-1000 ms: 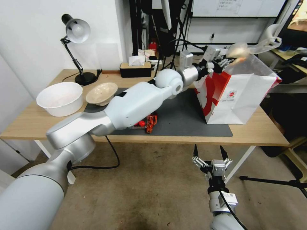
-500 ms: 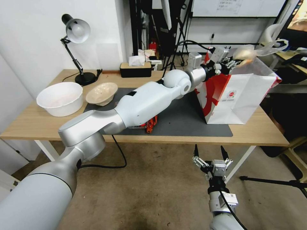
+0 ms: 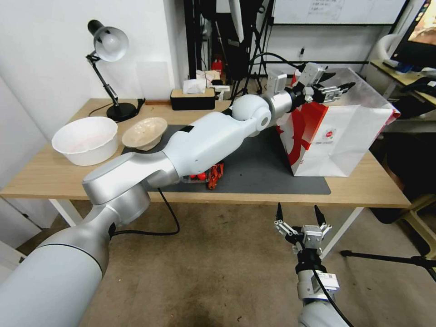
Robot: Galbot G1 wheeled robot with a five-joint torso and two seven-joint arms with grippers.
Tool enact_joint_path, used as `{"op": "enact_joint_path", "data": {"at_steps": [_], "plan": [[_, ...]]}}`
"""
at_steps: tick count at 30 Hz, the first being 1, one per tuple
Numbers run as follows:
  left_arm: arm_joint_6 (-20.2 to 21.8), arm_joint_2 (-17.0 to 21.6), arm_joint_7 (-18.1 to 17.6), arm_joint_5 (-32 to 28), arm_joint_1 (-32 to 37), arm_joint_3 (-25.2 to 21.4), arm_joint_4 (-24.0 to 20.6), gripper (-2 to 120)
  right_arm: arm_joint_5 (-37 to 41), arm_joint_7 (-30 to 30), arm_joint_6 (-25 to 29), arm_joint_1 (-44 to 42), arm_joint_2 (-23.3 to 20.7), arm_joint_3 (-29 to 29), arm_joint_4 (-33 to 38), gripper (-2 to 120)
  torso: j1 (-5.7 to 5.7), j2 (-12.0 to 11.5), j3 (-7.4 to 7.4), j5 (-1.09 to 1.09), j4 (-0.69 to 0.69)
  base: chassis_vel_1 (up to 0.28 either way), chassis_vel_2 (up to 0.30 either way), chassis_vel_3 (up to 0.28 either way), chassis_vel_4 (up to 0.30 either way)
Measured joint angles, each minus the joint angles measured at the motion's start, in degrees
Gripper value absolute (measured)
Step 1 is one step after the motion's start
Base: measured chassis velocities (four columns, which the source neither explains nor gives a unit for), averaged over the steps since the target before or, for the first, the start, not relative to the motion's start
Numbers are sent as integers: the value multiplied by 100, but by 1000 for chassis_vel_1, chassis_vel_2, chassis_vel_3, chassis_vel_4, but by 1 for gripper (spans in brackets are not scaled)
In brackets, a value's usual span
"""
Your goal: Pick up the trash from the table and place it into the takeout bag.
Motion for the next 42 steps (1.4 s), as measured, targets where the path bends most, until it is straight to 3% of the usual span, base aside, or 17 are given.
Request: {"op": "enact_joint_path", "data": {"at_steps": [1, 6, 16, 20, 21, 23, 24, 25, 28, 29, 32, 34, 36, 37, 39, 40, 42], "plan": [[1, -9, 0, 0, -9, 0, 13, 87, 2, 0, 0, 0, 0, 6, 6, 100, 0, 0, 0, 0, 0, 0, 0, 0, 0], [2, -16, 1, -1, -16, -5, 13, 99, 8, 2, 0, -11, -1, 25, 17, 100, 0, 0, 0, 0, -1, 0, 0, 0, 0], [19, 187, -244, -3, 45, -395, -364, 100, 21, 2, -1, -12, -26, 46, 44, 100, 0, 0, 0, 0, -2, 0, 0, 0, 0], [124, 1249, -637, -33, 347, -930, -1320, 100, 26, 1, -11, 4, -39, 11, 47, 100, 0, 0, -1, -2, 0, 0, 0, 0, 0], [124, 1249, -637, -33, 347, -930, -1320, 100, 26, 1, -11, 4, -39, 11, 47, 100, 0, 0, -1, -2, 0, 0, 0, 0, 0], [155, 1955, -729, -104, 465, -1173, -1714, 100, 25, 1, -24, -21, -36, 4, 66, 100, 0, 0, -1, -3, -1, 0, 0, 0, 0], [157, 2527, -731, -159, 574, -1365, -1968, 100, 24, 1, -29, -28, -38, -9, 64, 100, 0, 0, -1, -3, 1, 0, 0, 0, 0], [157, 2527, -731, -159, 574, -1365, -1968, 100, 24, 1, -29, -28, -38, -9, 64, 100, 0, 0, -1, -3, 1, 0, 0, 0, 0], [158, 3749, -618, -214, 1208, -2074, -2556, 100, 9, 1, -41, -17, -64, -39, 26, 100, 0, 0, -1, -5, -1, 0, 0, 0, 0], [158, 3749, -618, -214, 1208, -2074, -2556, 100, 9, 1, -41, -17, -64, -39, 26, 100, 0, 0, -1, -5, -1, 0, 0, 0, 0], [200, 4610, -650, -158, 2147, -2967, -3103, 100, 3, 1, -50, 8, -78, -98, 6, 100, 0, 0, -1, -5, 5, 0, 0, 0, 0], [213, 4688, -688, -124, 2300, -3122, -3185, 100, 2, 2, -51, 14, -77, -107, 4, 100, -1, 0, -1, -5, 3, 0, 0, 0, 0], [263, 4925, -840, 41, 3011, -3881, -3557, 100, -1, 6, -55, 29, -78, -138, 0, 100, 0, 0, -1, 1, -2, 0, 0, 0, 0], [263, 4925, -840, 41, 3011, -3881, -3557, 100, -1, 6, -55, 29, -78, -138, 0, 100, 0, 0, -1, 1, -2, 0, 0, 0, 0], [234, 5067, -1137, 219, 3718, -4467, -3930, 100, -2, 11, -57, 35, -84, -142, -1, 100, 0, 0, -1, 1, -2, 0, 0, 0, 0], [234, 5067, -1137, 219, 3718, -4467, -3930, 100, -2, 11, -57, 35, -84, -142, -1, 100, 0, 0, -1, 1, -2, 0, 0, 0, 0], [187, 5124, -1349, 458, 4423, -4922, -4232, 100, -2, 12, -59, 45, -92, -152, -2, 100, -1, 0, -1, 0, -2, 0, 0, 0, 0]]}}
